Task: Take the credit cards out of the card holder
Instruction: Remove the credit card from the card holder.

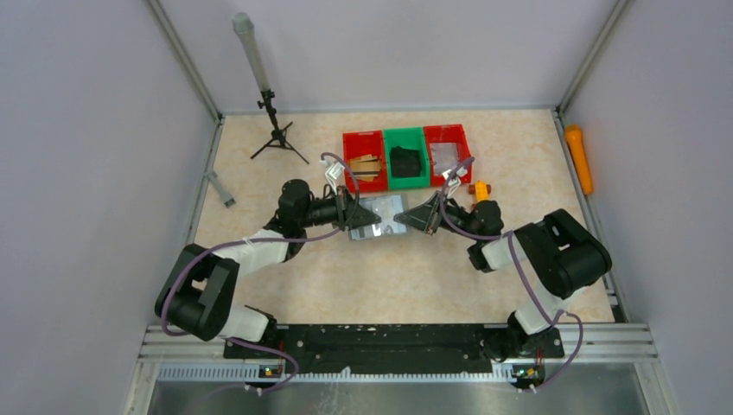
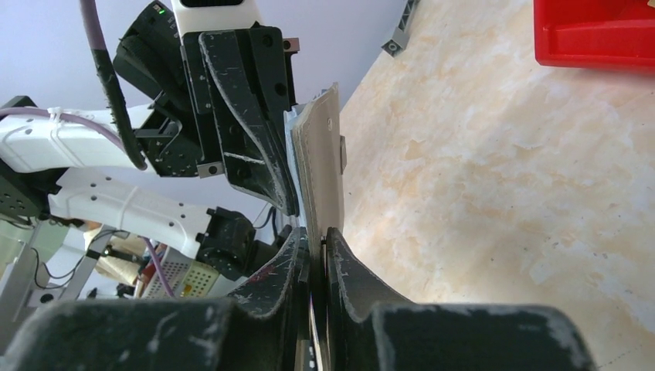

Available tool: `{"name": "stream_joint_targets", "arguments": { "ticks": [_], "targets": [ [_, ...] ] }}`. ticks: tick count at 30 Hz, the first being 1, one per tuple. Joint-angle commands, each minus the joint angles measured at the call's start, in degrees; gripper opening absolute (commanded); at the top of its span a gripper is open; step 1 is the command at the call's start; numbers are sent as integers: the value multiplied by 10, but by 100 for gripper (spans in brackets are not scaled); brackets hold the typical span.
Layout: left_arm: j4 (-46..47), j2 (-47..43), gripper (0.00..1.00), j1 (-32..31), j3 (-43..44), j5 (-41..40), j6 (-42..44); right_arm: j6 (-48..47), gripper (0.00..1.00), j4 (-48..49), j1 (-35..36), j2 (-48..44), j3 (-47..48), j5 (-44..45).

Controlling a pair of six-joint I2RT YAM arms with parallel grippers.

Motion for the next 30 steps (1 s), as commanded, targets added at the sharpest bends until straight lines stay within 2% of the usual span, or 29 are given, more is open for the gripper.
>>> {"name": "stream_joint_targets", "arguments": {
  "ticks": [1,8,15,23,28,30],
  "targets": [
    [23,-13,0,10,0,-3,0,6,6,68,-9,-15,-7,-10],
    [14,-13,0,18,1,-5,0,4,0,57,-20,-15,-11,-2],
    [-21,-17,0,31,2,-28,11,-1,0,32,-40,-17,-20,18],
    [-36,-13,0,36,3,-39,14,-54,0,-141,-41,1,21,42],
    [-51,-9,0,37,9,-44,20,-62,14,-234,-41,67,72,23],
    [-52,-8,0,37,10,-43,20,-64,30,-254,-41,80,81,13]
  ]
}}
